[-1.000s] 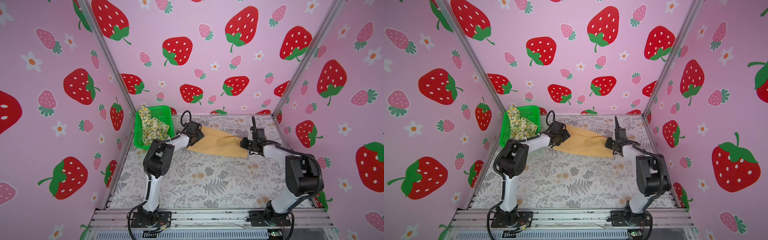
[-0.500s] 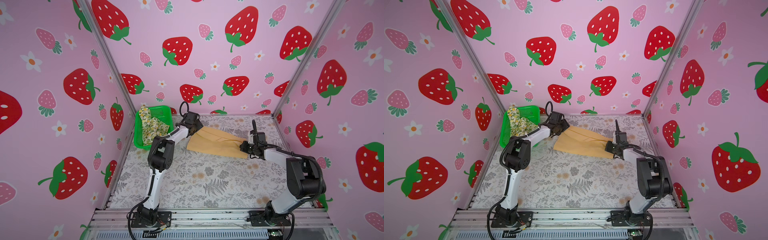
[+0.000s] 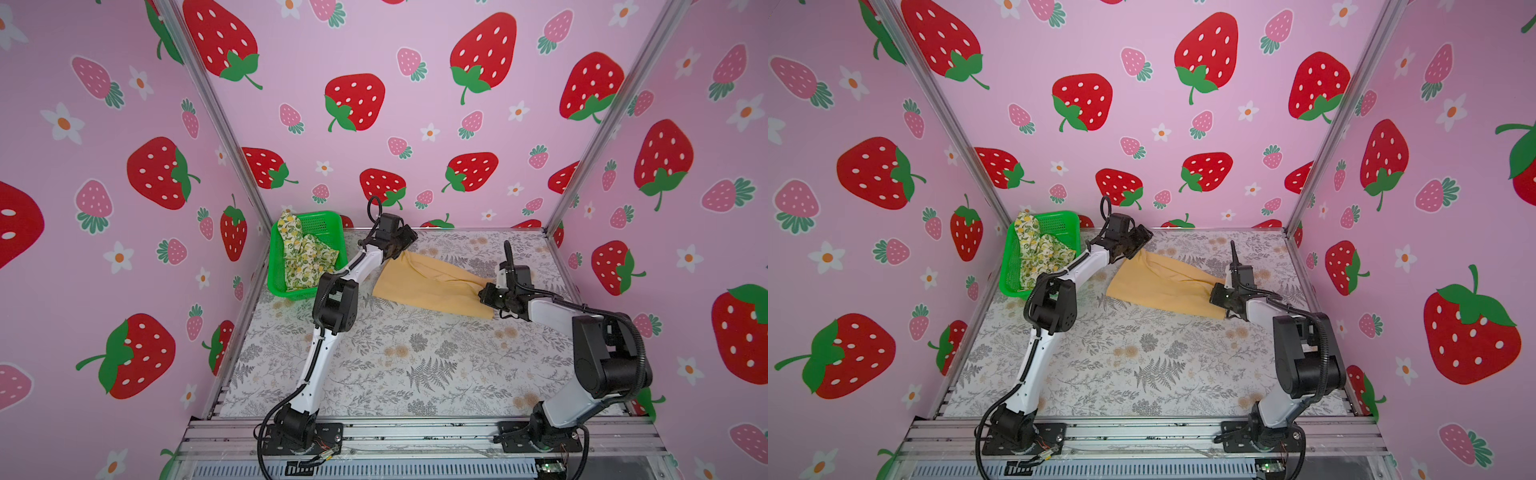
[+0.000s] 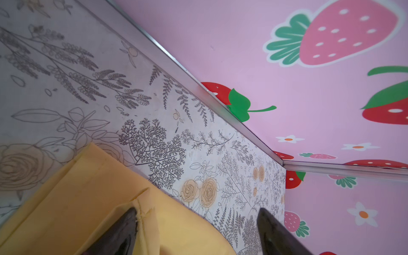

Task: Fold and stack skirts
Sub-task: Fold the skirt at the top-center of the table.

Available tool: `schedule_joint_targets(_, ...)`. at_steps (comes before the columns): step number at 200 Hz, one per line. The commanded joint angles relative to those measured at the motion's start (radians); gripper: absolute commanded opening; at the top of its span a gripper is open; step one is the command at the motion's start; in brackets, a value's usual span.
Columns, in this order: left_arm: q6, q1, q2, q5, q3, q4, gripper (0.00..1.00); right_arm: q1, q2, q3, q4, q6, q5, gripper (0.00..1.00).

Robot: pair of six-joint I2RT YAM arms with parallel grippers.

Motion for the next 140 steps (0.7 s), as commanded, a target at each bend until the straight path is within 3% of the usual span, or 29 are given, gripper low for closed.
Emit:
schedule_joint_targets(1, -0.063, 0.026, 0.015, 0.024, 0.051, 0.017, 0.88, -0.004, 0.016, 0.0, 0.006, 0.008, -0.023, 0.12)
schedule_joint_targets(98, -0.099, 0.095, -0.043, 0.063, 0.028, 0.042, 0.91, -0.004, 0.025, -0.002, 0.011, 0.002, 0.004, 0.12)
schedule_joint_targets(118, -0.093, 0.082, -0.113, 0.095, -0.079, 0.092, 0.92, -0.004, 0.026, 0.024, 0.005, 0.0, 0.013, 0.12)
schedule_joint_targets(140, -0.092, 0.064, -0.243, 0.106, -0.301, 0.193, 0.92, -0.004, 0.033, 0.061, -0.012, -0.006, 0.018, 0.12)
